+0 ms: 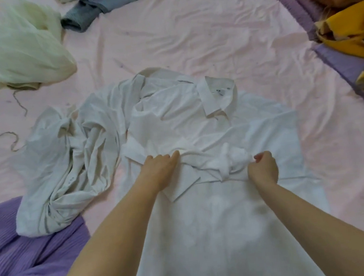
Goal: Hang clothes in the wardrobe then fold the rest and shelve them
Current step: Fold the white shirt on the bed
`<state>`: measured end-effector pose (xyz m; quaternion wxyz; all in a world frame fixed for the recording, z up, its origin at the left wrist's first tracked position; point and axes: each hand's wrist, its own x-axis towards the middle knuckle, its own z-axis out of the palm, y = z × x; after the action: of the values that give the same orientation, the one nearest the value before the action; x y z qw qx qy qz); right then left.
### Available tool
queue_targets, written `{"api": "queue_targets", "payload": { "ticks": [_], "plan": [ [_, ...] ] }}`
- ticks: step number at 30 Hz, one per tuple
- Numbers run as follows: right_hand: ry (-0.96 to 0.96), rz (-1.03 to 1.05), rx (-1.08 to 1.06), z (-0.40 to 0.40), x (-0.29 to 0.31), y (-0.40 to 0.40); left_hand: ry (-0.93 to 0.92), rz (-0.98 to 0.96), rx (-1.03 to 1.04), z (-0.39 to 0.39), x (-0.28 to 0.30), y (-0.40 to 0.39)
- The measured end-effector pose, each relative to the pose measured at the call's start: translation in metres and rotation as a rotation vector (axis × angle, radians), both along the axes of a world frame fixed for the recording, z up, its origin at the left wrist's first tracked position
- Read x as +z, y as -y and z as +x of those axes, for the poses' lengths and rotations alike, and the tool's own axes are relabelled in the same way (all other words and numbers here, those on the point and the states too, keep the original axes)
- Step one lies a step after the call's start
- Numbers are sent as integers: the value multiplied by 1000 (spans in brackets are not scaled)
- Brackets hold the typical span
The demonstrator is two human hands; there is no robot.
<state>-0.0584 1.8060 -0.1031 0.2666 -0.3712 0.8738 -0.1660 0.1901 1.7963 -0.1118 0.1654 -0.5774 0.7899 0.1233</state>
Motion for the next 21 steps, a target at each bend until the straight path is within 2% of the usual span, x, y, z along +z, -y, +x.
{"api": "queue_targets", "payload": {
  "ticks": [1,3,6,8,10,12,15,17,19,20,21],
  "plan": [
    [-35,-90,103,2,6,-1,2,9,31,-4,-1,-2],
    [-87,-171,438,8,14,3,9,-21,87,-12,0,-5],
    [-305,78,983,20,9,20,20,-149,109,-15,4,-1],
    [-523,194,1214,22,-2,23,63,-241,90,-18,7,-4],
    [-661,174,1291,22,-7,20,81,-284,108,-21,10,-10],
    [-752,-48,1265,19,-5,14,76,-303,126,-23,14,-13],
    [-843,-434,972,7,20,13,-28,-425,280,-25,24,-9],
    [-869,-536,873,-6,30,3,-140,-494,403,-26,27,-10],
    [-861,-437,1024,-20,31,-20,-135,-424,341,-33,21,-21],
    [-777,-293,1183,-28,28,-35,-117,-342,287,-38,15,-29],
    [-627,-38,1290,-33,27,-52,-110,-257,260,-44,9,-36]
  ]
}}
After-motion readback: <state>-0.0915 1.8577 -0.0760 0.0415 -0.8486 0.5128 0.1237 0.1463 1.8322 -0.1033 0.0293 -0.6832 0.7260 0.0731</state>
